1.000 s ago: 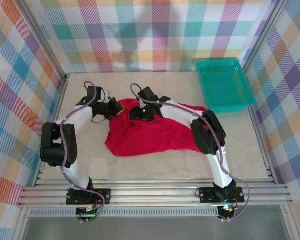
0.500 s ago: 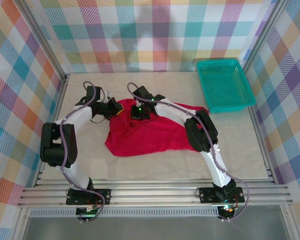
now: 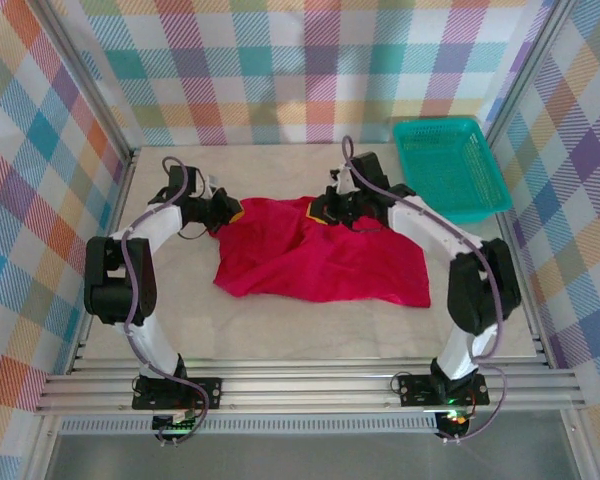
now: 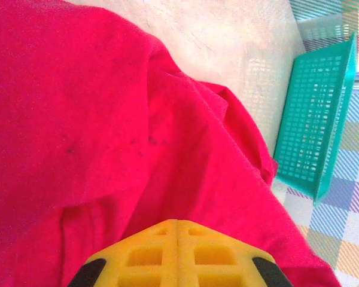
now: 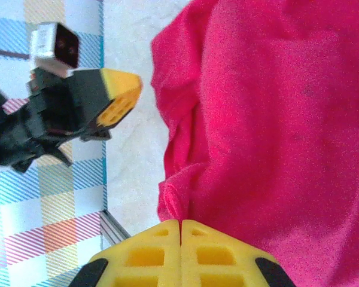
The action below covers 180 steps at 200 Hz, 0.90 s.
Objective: Fold the inside-out t-shirt
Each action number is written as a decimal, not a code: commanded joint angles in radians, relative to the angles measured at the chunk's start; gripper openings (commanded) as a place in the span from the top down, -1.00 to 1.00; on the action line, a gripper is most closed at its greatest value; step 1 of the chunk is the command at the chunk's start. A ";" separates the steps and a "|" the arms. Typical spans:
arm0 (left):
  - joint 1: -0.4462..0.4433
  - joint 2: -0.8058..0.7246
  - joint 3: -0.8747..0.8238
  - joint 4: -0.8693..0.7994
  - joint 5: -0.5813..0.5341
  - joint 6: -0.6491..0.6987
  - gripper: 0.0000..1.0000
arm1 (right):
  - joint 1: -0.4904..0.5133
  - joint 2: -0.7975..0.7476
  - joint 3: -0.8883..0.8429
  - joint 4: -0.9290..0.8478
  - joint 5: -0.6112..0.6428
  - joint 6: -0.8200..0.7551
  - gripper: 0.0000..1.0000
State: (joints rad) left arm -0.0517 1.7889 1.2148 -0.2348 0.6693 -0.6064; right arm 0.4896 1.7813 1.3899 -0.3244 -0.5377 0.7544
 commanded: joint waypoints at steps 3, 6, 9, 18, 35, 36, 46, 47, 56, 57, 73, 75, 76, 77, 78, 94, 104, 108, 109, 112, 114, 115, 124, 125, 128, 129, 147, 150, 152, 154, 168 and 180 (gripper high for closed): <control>-0.054 -0.069 0.025 -0.034 -0.019 0.112 0.60 | 0.023 0.152 0.056 0.015 -0.080 0.051 1.00; -0.064 -0.084 0.023 -0.035 -0.021 0.135 0.51 | 0.023 0.171 0.070 0.011 -0.080 0.051 1.00; -0.075 -0.099 0.019 -0.064 -0.024 0.159 0.42 | 0.022 0.185 0.079 0.010 -0.084 0.053 1.00; -0.114 -0.145 -0.005 -0.074 -0.038 0.228 0.19 | 0.021 0.219 0.104 0.014 -0.098 0.061 1.00; -0.201 -0.225 -0.070 -0.053 -0.076 0.332 -0.09 | 0.016 0.258 0.122 0.030 -0.130 0.080 0.93; -0.205 -0.228 -0.074 -0.052 -0.078 0.336 -0.10 | 0.016 0.258 0.122 0.031 -0.130 0.080 0.92; -0.242 -0.250 -0.114 0.003 -0.082 0.364 -0.17 | 0.013 0.256 0.128 0.015 -0.121 0.070 0.53; -0.245 -0.251 -0.118 0.008 -0.083 0.365 -0.18 | 0.013 0.255 0.129 0.010 -0.116 0.068 0.47; -0.267 -0.256 -0.150 0.044 -0.083 0.371 -0.21 | 0.009 0.240 0.140 -0.048 -0.066 0.034 0.09; -0.268 -0.256 -0.153 0.047 -0.082 0.371 -0.21 | 0.009 0.237 0.140 -0.056 -0.058 0.029 0.07; -0.285 -0.248 -0.179 0.068 -0.084 0.377 -0.22 | 0.000 0.183 0.145 -0.186 0.098 -0.059 -0.25; -0.287 -0.245 -0.180 0.068 -0.087 0.378 -0.21 | 0.000 0.176 0.146 -0.205 0.124 -0.072 -0.26; -0.287 -0.245 -0.181 0.067 -0.087 0.378 -0.21 | 0.000 0.172 0.146 -0.214 0.138 -0.079 -0.27; -0.287 -0.244 -0.181 0.066 -0.088 0.378 -0.21 | 0.000 0.168 0.145 -0.223 0.151 -0.085 -0.28; -0.288 -0.243 -0.180 0.066 -0.090 0.379 -0.21 | 0.000 0.164 0.145 -0.231 0.163 -0.088 -0.29; -0.289 -0.230 -0.178 0.047 -0.109 0.378 -0.17 | 0.000 0.098 0.094 -0.285 0.272 -0.149 -0.28; -0.289 -0.222 -0.173 0.037 -0.115 0.379 -0.12 | 0.002 0.052 0.035 -0.270 0.263 -0.157 -0.21; -0.289 -0.218 -0.170 0.033 -0.118 0.379 -0.10 | 0.005 0.037 0.013 -0.258 0.253 -0.156 -0.18; -0.289 -0.217 -0.170 0.033 -0.117 0.379 -0.09 | 0.005 0.034 0.006 -0.255 0.250 -0.155 -0.17; -0.289 -0.214 -0.169 0.031 -0.122 0.379 -0.08 | 0.009 0.024 -0.009 -0.248 0.245 -0.151 -0.14; -0.289 -0.213 -0.168 0.031 -0.122 0.378 -0.07 | 0.010 0.021 -0.015 -0.246 0.243 -0.151 -0.13; -0.289 -0.212 -0.168 0.032 -0.122 0.377 -0.06 | 0.012 0.016 -0.024 -0.241 0.239 -0.151 -0.10; -0.289 -0.202 -0.169 0.039 -0.118 0.369 -0.01 | 0.027 -0.007 -0.067 -0.210 0.223 -0.144 -0.01; -0.289 -0.201 -0.168 0.040 -0.117 0.369 0.00 | 0.030 -0.009 -0.072 -0.207 0.222 -0.144 0.00; -0.289 -0.197 -0.169 0.045 -0.112 0.364 0.02 | 0.035 -0.015 -0.085 -0.197 0.219 -0.142 0.01; -0.289 -0.196 -0.169 0.046 -0.111 0.362 0.02 | 0.036 -0.017 -0.089 -0.193 0.217 -0.141 0.02; -0.289 -0.169 -0.170 0.075 -0.075 0.338 0.11 | 0.052 -0.014 -0.140 -0.143 0.179 -0.118 0.00; -0.290 -0.165 -0.170 0.078 -0.070 0.335 0.11 | 0.052 -0.009 -0.150 -0.132 0.166 -0.111 -0.03; -0.291 -0.161 -0.169 0.079 -0.068 0.335 0.11 | 0.052 -0.005 -0.155 -0.123 0.158 -0.107 -0.06; -0.292 -0.158 -0.169 0.080 -0.065 0.335 0.11 | 0.052 -0.003 -0.160 -0.115 0.151 -0.103 -0.09; -0.296 -0.141 -0.170 0.081 -0.060 0.341 0.12 | 0.052 0.027 -0.201 -0.061 0.110 -0.072 -0.23; -0.299 -0.130 -0.172 0.084 -0.061 0.345 0.11 | 0.052 0.049 -0.226 -0.020 0.101 -0.049 -0.30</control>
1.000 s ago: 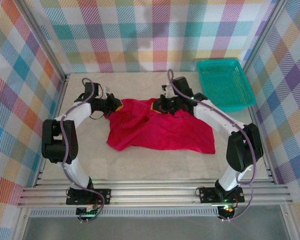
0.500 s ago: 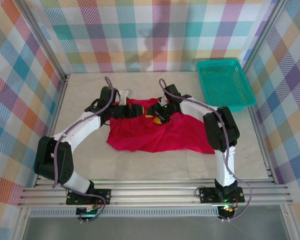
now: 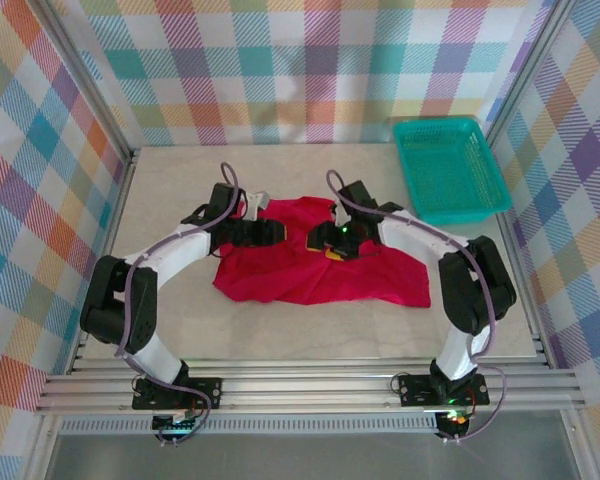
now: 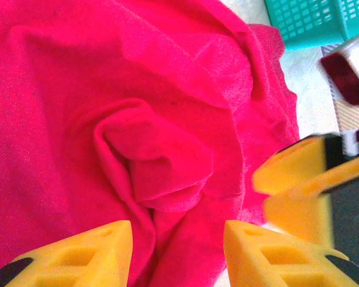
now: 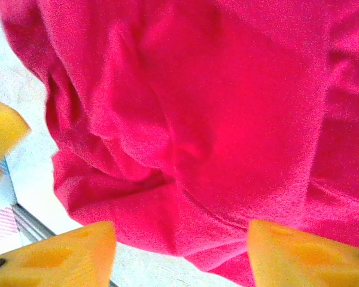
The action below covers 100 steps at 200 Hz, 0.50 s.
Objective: Fold the inside-out t-shirt
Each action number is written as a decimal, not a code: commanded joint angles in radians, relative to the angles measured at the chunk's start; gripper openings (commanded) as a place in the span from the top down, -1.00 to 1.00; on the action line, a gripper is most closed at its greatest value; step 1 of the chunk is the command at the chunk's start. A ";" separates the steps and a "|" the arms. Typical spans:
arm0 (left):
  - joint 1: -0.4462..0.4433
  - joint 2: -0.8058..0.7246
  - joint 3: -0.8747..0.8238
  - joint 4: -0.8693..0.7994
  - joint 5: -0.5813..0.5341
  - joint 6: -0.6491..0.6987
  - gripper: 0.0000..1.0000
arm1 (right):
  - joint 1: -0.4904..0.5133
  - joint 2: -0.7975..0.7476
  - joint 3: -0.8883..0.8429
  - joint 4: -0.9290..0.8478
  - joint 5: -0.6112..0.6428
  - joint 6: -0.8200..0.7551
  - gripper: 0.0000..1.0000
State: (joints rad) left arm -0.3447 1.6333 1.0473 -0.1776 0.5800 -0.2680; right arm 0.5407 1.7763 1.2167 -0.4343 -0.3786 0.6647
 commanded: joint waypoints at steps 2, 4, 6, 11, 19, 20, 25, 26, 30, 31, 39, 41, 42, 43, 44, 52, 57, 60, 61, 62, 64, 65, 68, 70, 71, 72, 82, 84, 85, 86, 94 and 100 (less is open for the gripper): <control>-0.006 0.028 -0.006 0.027 0.028 0.006 0.11 | 0.001 0.058 -0.054 0.097 -0.059 0.044 -0.30; -0.007 0.030 -0.007 0.028 0.030 0.007 0.11 | 0.000 0.062 -0.056 0.103 -0.061 0.047 -0.30; -0.007 0.032 -0.007 0.031 0.030 0.006 0.11 | 0.001 0.067 -0.058 0.109 -0.061 0.050 -0.30; -0.008 0.040 -0.007 0.033 0.034 0.006 0.11 | 0.001 0.075 -0.058 0.118 -0.059 0.054 -0.26; -0.012 0.053 -0.003 0.038 0.037 0.002 0.11 | 0.000 0.089 -0.054 0.131 -0.052 0.060 -0.05; -0.012 0.055 -0.003 0.039 0.038 0.001 0.11 | -0.001 0.090 -0.053 0.132 -0.051 0.060 -0.02; -0.017 0.066 0.000 0.041 0.039 0.000 0.11 | -0.002 0.096 -0.051 0.137 -0.044 0.062 0.17; -0.018 0.067 0.001 0.041 0.039 -0.001 0.11 | -0.002 0.096 -0.050 0.139 -0.042 0.062 0.22; -0.021 0.075 0.004 0.042 0.040 -0.003 0.11 | -0.004 0.098 -0.049 0.140 -0.037 0.064 0.41; -0.022 0.078 0.005 0.043 0.040 -0.002 0.11 | -0.005 0.098 -0.048 0.140 -0.035 0.064 0.46; -0.031 0.095 0.011 0.051 0.043 -0.009 0.11 | -0.008 0.095 -0.049 0.137 -0.030 0.064 0.78; -0.034 0.099 0.012 0.052 0.044 -0.010 0.11 | -0.009 0.093 -0.050 0.135 -0.029 0.064 0.82; -0.036 0.102 0.013 0.052 0.044 -0.011 0.11 | -0.010 0.091 -0.051 0.134 -0.028 0.064 0.85; -0.037 0.104 0.014 0.053 0.045 -0.011 0.11 | -0.011 0.090 -0.052 0.133 -0.027 0.063 0.88; -0.038 0.106 0.016 0.053 0.045 -0.012 0.11 | -0.011 0.087 -0.053 0.132 -0.026 0.063 0.90; -0.049 0.122 0.024 0.056 0.048 -0.014 0.11 | -0.013 0.069 -0.063 0.125 -0.014 0.055 1.00; -0.056 0.132 0.028 0.059 0.051 -0.015 0.10 | -0.013 0.055 -0.072 0.115 -0.004 0.049 1.00; -0.060 0.136 0.032 0.061 0.051 -0.015 0.10 | -0.015 0.047 -0.076 0.110 0.001 0.045 1.00; -0.062 0.138 0.034 0.061 0.052 -0.015 0.10 | -0.015 0.045 -0.077 0.109 0.003 0.045 1.00; -0.063 0.139 0.034 0.062 0.052 -0.015 0.10 | -0.015 0.043 -0.078 0.107 0.004 0.044 1.00; -0.065 0.144 0.036 0.063 0.053 -0.016 0.10 | -0.015 0.040 -0.080 0.104 0.005 0.041 1.00; -0.067 0.146 0.037 0.064 0.053 -0.016 0.10 | -0.015 0.038 -0.082 0.104 0.006 0.040 1.00; -0.070 0.150 0.039 0.066 0.053 -0.016 0.10 | -0.016 0.034 -0.085 0.102 0.008 0.037 1.00; -0.072 0.154 0.041 0.068 0.053 -0.017 0.10 | -0.016 0.032 -0.086 0.100 0.009 0.035 1.00; -0.073 0.155 0.042 0.068 0.053 -0.017 0.10 | -0.016 0.031 -0.087 0.099 0.009 0.034 1.00; -0.074 0.156 0.043 0.068 0.054 -0.017 0.10 | -0.016 0.030 -0.087 0.099 0.009 0.034 1.00; -0.081 0.171 0.053 0.076 0.060 -0.023 0.10 | -0.018 0.028 -0.092 0.095 0.009 0.032 1.00; -0.081 0.174 0.055 0.079 0.063 -0.023 0.10 | -0.018 0.028 -0.092 0.096 0.008 0.031 1.00; -0.082 0.175 0.056 0.079 0.064 -0.023 0.09 | -0.018 0.029 -0.092 0.096 0.008 0.032 1.00; -0.083 0.176 0.056 0.081 0.065 -0.024 0.09 | -0.018 0.029 -0.092 0.097 0.007 0.032 1.00; -0.086 0.180 0.060 0.093 0.070 -0.032 0.09 | -0.018 0.032 -0.093 0.100 0.005 0.034 1.00; -0.089 0.180 0.062 0.101 0.069 -0.036 0.08 | -0.018 0.034 -0.094 0.104 -0.001 0.036 1.00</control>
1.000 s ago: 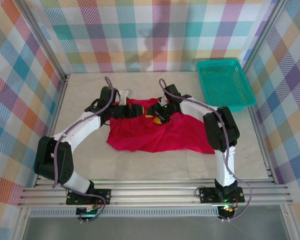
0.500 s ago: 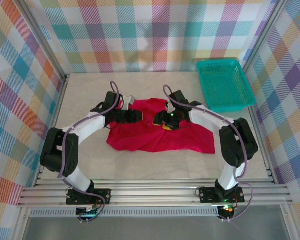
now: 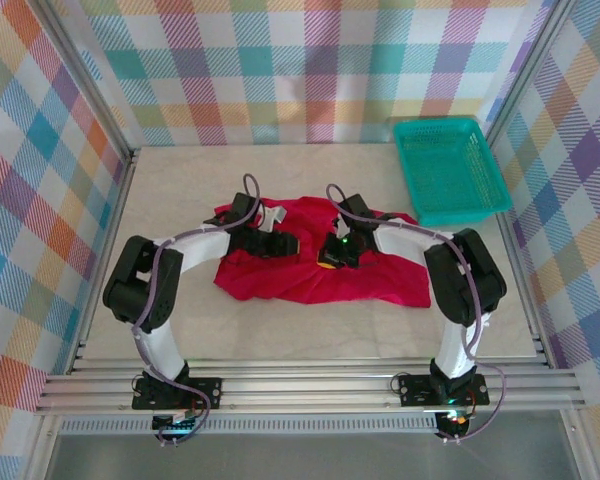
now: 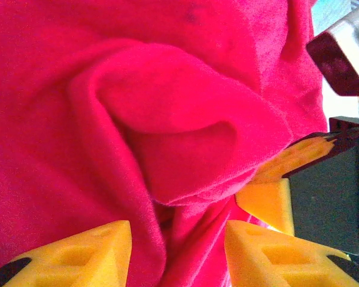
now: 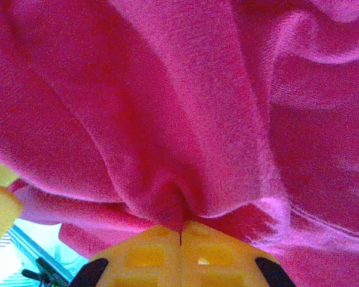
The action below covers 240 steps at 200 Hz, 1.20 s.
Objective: Fold the inside-out t-shirt
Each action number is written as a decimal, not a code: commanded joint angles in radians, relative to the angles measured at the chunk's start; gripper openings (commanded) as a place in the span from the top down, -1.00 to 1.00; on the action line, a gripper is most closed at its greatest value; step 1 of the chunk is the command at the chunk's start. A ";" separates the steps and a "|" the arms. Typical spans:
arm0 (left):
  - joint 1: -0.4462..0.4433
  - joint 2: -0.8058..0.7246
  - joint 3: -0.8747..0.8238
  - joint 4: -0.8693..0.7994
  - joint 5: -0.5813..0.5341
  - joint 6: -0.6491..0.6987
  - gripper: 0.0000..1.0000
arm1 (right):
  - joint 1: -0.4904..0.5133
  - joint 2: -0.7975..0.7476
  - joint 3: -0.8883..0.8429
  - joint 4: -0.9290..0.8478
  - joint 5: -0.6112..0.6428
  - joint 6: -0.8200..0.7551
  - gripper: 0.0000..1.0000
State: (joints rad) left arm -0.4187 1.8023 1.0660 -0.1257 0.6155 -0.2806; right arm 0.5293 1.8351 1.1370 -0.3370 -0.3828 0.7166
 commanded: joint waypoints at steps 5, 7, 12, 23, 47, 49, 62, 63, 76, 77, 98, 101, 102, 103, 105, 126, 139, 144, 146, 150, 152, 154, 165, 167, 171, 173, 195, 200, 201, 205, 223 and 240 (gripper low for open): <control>-0.017 0.011 0.044 0.053 0.030 -0.023 0.08 | -0.006 -0.023 -0.014 0.009 0.000 -0.014 1.00; -0.018 0.011 0.045 0.053 0.027 -0.023 0.07 | -0.006 -0.022 -0.014 0.009 -0.001 -0.013 1.00; -0.020 0.011 0.048 0.054 0.021 -0.022 0.06 | -0.007 -0.020 -0.014 0.012 -0.005 -0.013 1.00; -0.022 0.015 0.056 0.052 0.007 -0.019 0.03 | -0.007 -0.022 -0.015 0.012 -0.007 -0.016 1.00; -0.022 0.020 0.080 0.036 -0.027 -0.004 0.03 | -0.006 -0.025 -0.016 0.002 -0.009 -0.026 1.00; -0.022 0.020 0.082 0.033 -0.032 -0.002 0.03 | -0.006 -0.025 -0.015 0.002 -0.011 -0.026 1.00; -0.023 0.014 0.091 0.025 -0.061 0.008 0.03 | -0.006 -0.025 -0.016 0.001 -0.017 -0.027 1.00; -0.023 0.014 0.092 0.024 -0.062 0.009 0.03 | -0.006 -0.025 -0.016 0.001 -0.018 -0.027 1.00; -0.025 0.022 0.107 0.012 -0.074 0.018 0.05 | -0.006 -0.028 -0.014 0.001 -0.022 -0.026 1.00; -0.026 0.024 0.109 0.010 -0.074 0.019 0.05 | -0.006 -0.028 -0.014 0.001 -0.022 -0.026 1.00; -0.036 0.048 0.137 -0.020 -0.070 0.033 0.05 | -0.006 -0.031 -0.008 -0.004 -0.024 -0.029 1.00; -0.039 0.050 0.138 -0.022 -0.072 0.035 0.05 | -0.006 -0.031 -0.007 -0.005 -0.024 -0.029 1.00; -0.039 0.051 0.138 -0.023 -0.072 0.035 0.05 | -0.006 -0.031 -0.007 -0.006 -0.024 -0.029 1.00; -0.040 0.052 0.139 -0.022 -0.072 0.036 0.05 | -0.006 -0.031 -0.006 -0.005 -0.024 -0.029 1.00; -0.041 0.052 0.138 -0.024 -0.073 0.036 0.05 | -0.006 -0.031 -0.005 -0.006 -0.024 -0.029 1.00; -0.055 0.061 0.136 -0.023 -0.089 0.041 0.02 | -0.006 -0.029 0.003 -0.007 -0.028 -0.029 1.00; -0.058 0.073 0.138 -0.020 -0.104 0.044 -0.01 | -0.006 -0.028 0.006 -0.002 -0.034 -0.028 1.00; -0.058 0.080 0.138 -0.017 -0.109 0.044 -0.01 | -0.006 -0.028 0.006 -0.002 -0.037 -0.027 1.00; -0.058 0.082 0.139 -0.016 -0.112 0.044 -0.01 | -0.006 -0.028 0.006 -0.002 -0.037 -0.027 1.00; -0.058 0.088 0.141 -0.016 -0.115 0.044 -0.01 | -0.007 -0.028 0.006 -0.002 -0.038 -0.027 1.00; -0.058 0.091 0.143 -0.016 -0.115 0.044 -0.01 | -0.007 -0.028 0.005 -0.002 -0.038 -0.027 1.00; -0.058 0.093 0.145 -0.015 -0.117 0.045 0.00 | -0.006 -0.028 0.004 -0.002 -0.038 -0.026 1.00; -0.058 0.106 0.154 -0.013 -0.124 0.046 0.12 | -0.008 -0.030 0.003 -0.002 -0.039 -0.026 1.00; -0.058 0.108 0.156 -0.013 -0.126 0.047 0.15 | -0.008 -0.030 0.003 -0.002 -0.039 -0.026 1.00; -0.058 0.113 0.160 -0.014 -0.131 0.047 0.25 | -0.008 -0.029 0.003 -0.002 -0.039 -0.028 1.00; -0.058 0.114 0.163 -0.015 -0.134 0.049 0.31 | -0.009 -0.030 0.002 -0.002 -0.039 -0.028 1.00; -0.057 0.112 0.211 -0.075 -0.170 0.064 1.00 | -0.010 -0.031 -0.005 -0.006 -0.030 -0.031 1.00; -0.057 0.105 0.229 -0.105 -0.182 0.068 1.00 | -0.012 -0.030 -0.006 -0.009 -0.028 -0.034 1.00; -0.057 0.102 0.233 -0.113 -0.185 0.069 1.00 | -0.012 -0.030 -0.006 -0.010 -0.026 -0.035 1.00; -0.057 0.093 0.249 -0.138 -0.198 0.072 1.00 | -0.014 -0.030 -0.008 -0.012 -0.023 -0.038 1.00; -0.057 0.029 0.343 -0.311 -0.261 0.077 1.00 | -0.025 -0.018 -0.005 -0.049 0.021 -0.062 1.00; -0.057 -0.040 0.454 -0.471 -0.309 0.078 1.00 | -0.047 0.000 0.006 -0.085 0.076 -0.091 1.00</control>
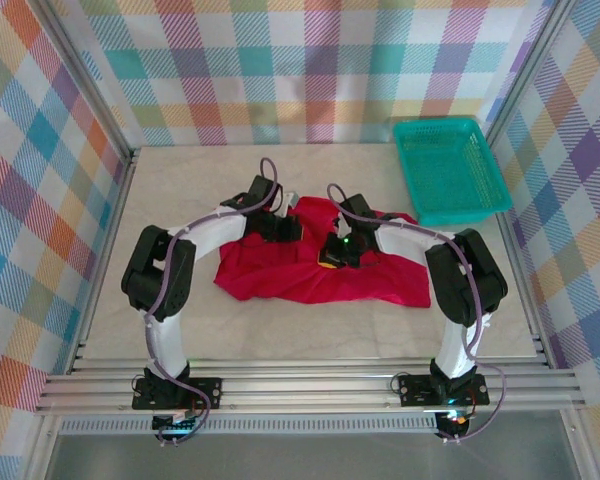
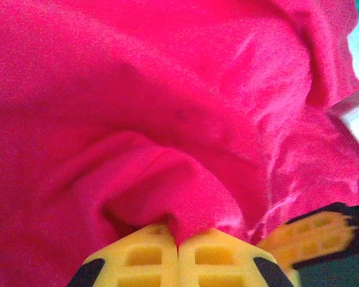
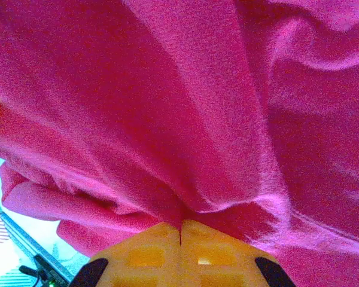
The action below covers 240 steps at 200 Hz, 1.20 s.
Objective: Fold the inside-out t-shirt
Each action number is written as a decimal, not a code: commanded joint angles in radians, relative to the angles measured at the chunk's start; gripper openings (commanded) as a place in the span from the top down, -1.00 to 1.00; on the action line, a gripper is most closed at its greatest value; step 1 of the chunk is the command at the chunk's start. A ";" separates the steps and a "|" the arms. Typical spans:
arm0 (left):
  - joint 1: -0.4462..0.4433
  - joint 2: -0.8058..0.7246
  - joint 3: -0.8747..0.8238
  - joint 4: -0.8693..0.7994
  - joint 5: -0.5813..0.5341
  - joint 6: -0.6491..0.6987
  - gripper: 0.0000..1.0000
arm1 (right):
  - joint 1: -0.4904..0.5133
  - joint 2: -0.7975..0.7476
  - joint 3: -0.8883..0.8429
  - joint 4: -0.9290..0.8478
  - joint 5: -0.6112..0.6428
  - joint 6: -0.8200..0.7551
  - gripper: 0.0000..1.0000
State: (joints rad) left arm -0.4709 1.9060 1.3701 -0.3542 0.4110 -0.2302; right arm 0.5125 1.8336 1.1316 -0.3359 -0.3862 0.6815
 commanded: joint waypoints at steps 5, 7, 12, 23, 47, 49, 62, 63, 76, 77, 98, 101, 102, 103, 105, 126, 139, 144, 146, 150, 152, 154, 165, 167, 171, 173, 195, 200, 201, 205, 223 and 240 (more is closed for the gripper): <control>-0.004 -0.160 0.185 -0.284 -0.114 0.026 1.00 | -0.034 0.008 0.020 -0.098 0.095 -0.065 1.00; -0.004 -0.166 0.199 -0.300 -0.117 0.026 1.00 | -0.036 0.011 0.023 -0.102 0.100 -0.070 1.00; -0.005 -0.180 0.234 -0.337 -0.121 0.026 1.00 | -0.041 0.018 0.035 -0.115 0.113 -0.081 1.00; -0.005 -0.198 0.302 -0.401 -0.123 0.020 1.00 | -0.045 0.031 0.062 -0.141 0.135 -0.102 1.00; -0.005 -0.192 0.399 -0.485 -0.081 -0.003 1.00 | -0.045 0.034 0.123 -0.194 0.151 -0.135 1.00; -0.005 -0.191 0.401 -0.484 -0.077 -0.007 1.00 | -0.045 0.034 0.126 -0.198 0.153 -0.137 1.00; -0.012 -0.185 0.385 -0.446 -0.033 -0.039 1.00 | -0.045 0.018 0.143 -0.221 0.156 -0.149 1.00; -0.012 -0.184 0.383 -0.442 -0.031 -0.042 1.00 | -0.045 0.017 0.144 -0.223 0.157 -0.151 1.00; -0.022 -0.160 0.349 -0.390 -0.017 -0.069 1.00 | -0.045 -0.016 0.139 -0.236 0.165 -0.155 1.00; -0.023 -0.157 0.346 -0.387 -0.015 -0.071 1.00 | -0.045 -0.019 0.138 -0.237 0.165 -0.155 1.00; -0.025 -0.078 0.287 -0.283 0.035 -0.141 1.00 | -0.044 -0.082 0.121 -0.256 0.173 -0.159 1.00; -0.025 -0.067 0.282 -0.268 0.043 -0.149 1.00 | -0.045 -0.090 0.118 -0.257 0.174 -0.159 1.00; -0.025 -0.062 0.280 -0.263 0.047 -0.152 1.00 | -0.045 -0.093 0.117 -0.257 0.174 -0.159 1.00; -0.024 -0.058 0.278 -0.258 0.050 -0.154 1.00 | -0.045 -0.096 0.116 -0.258 0.174 -0.158 1.00; -0.024 -0.049 0.275 -0.248 0.053 -0.158 1.00 | -0.045 -0.102 0.114 -0.259 0.175 -0.160 1.00; -0.019 0.015 0.275 -0.200 0.052 -0.191 1.00 | -0.045 -0.137 0.110 -0.294 0.215 -0.163 0.55; -0.012 0.029 0.284 -0.185 0.040 -0.208 1.00 | -0.044 -0.162 0.106 -0.313 0.242 -0.160 0.15; -0.011 0.031 0.290 -0.184 0.038 -0.212 1.00 | -0.043 -0.177 0.099 -0.304 0.237 -0.156 0.14; -0.011 0.032 0.293 -0.184 0.037 -0.213 1.00 | -0.043 -0.183 0.096 -0.300 0.234 -0.152 0.14; -0.009 0.034 0.300 -0.188 0.035 -0.215 1.00 | -0.042 -0.195 0.091 -0.289 0.225 -0.144 0.14; -0.009 0.036 0.304 -0.189 0.035 -0.216 1.00 | -0.041 -0.201 0.088 -0.282 0.217 -0.140 0.14; -0.009 0.036 0.309 -0.190 0.035 -0.216 1.00 | -0.040 -0.206 0.086 -0.273 0.208 -0.137 0.14; -0.008 0.040 0.328 -0.200 0.030 -0.216 1.00 | -0.028 -0.232 0.072 -0.214 0.161 -0.105 0.15; -0.009 0.040 0.331 -0.203 0.029 -0.217 1.00 | -0.024 -0.235 0.070 -0.200 0.155 -0.098 0.15; -0.008 0.042 0.337 -0.207 0.028 -0.217 1.00 | -0.016 -0.239 0.068 -0.175 0.144 -0.085 0.15; -0.009 0.043 0.340 -0.208 0.028 -0.217 1.00 | -0.012 -0.241 0.066 -0.162 0.141 -0.079 0.15; -0.009 0.045 0.357 -0.214 0.026 -0.224 1.00 | 0.030 -0.209 0.064 -0.049 0.151 -0.044 0.17; -0.009 0.045 0.357 -0.214 0.025 -0.226 1.00 | 0.034 -0.192 0.063 -0.019 0.152 -0.037 0.18; -0.009 0.046 0.357 -0.214 0.025 -0.226 1.00 | 0.036 -0.188 0.062 -0.014 0.153 -0.035 0.19; -0.009 0.047 0.358 -0.215 0.024 -0.228 1.00 | 0.038 -0.174 0.059 0.008 0.151 -0.028 0.20; -0.008 0.048 0.362 -0.220 0.025 -0.230 1.00 | 0.046 -0.120 0.048 0.109 0.150 -0.008 0.15; -0.008 0.048 0.362 -0.216 0.023 -0.234 1.00 | 0.064 -0.075 0.068 0.154 0.181 -0.022 -0.04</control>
State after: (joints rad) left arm -0.4854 1.9671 1.7050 -0.5766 0.4282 -0.4492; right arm 0.5625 1.6955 1.2030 -0.3199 -0.2230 0.6437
